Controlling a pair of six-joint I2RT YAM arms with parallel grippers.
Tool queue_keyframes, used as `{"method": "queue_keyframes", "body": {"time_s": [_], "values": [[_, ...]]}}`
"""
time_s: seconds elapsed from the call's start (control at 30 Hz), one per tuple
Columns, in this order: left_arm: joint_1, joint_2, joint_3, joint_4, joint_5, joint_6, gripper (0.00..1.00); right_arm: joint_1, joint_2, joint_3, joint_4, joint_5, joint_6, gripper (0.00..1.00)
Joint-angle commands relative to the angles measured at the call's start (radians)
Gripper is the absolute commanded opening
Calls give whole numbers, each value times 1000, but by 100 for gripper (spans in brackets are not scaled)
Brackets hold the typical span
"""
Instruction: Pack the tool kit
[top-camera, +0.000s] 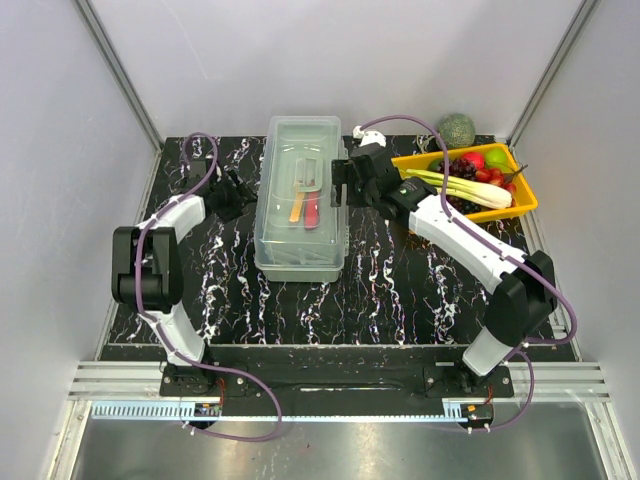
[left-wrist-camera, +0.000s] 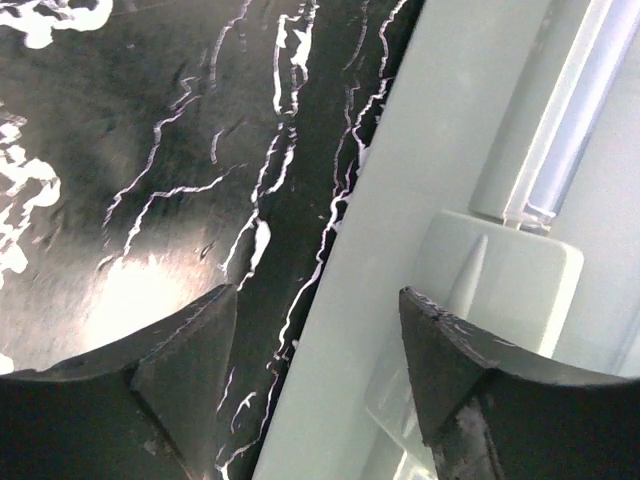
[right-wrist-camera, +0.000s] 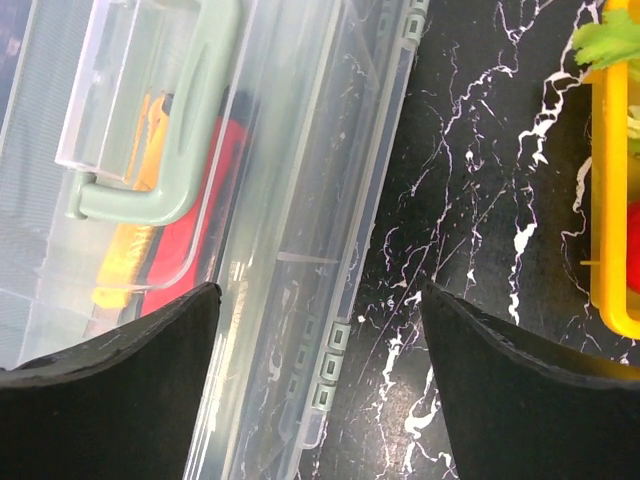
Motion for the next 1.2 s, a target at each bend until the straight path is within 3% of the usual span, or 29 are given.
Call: {"method": "queue_keyframes", "body": {"time_s": [0.0, 0.07, 0.2, 0.37, 0.6, 0.73, 0.93, 1.0, 1.17], "values": [[-42, -137, 88, -145, -123, 16, 78, 62, 18, -5, -110, -23, 42, 91], [-20, -177, 118, -219, -199, 30, 99, 60, -6, 56, -154, 64, 37, 96], [24, -288, 159, -315, -277, 53, 99, 60, -98, 148, -231, 167, 42, 99], [46, -494, 171, -460, -328, 117, 99, 60, -287, 113, -311, 178, 66, 99], [46, -907, 44, -553, -144, 209, 99, 62, -675, -23, -489, 169, 109, 99], [44, -1099, 59, -732, -93, 277, 99, 60, -863, -10, -633, 181, 135, 99], [34, -1257, 134, -983, -149, 328, 99, 62, -1022, 79, -805, 212, 195, 99], [-28, -1320, 107, -991, -240, 294, 99, 60, -1065, 105, -846, 221, 207, 99], [-78, -1417, 75, -1001, -269, 271, 99, 62, -1131, 171, -934, 230, 232, 100]]}}
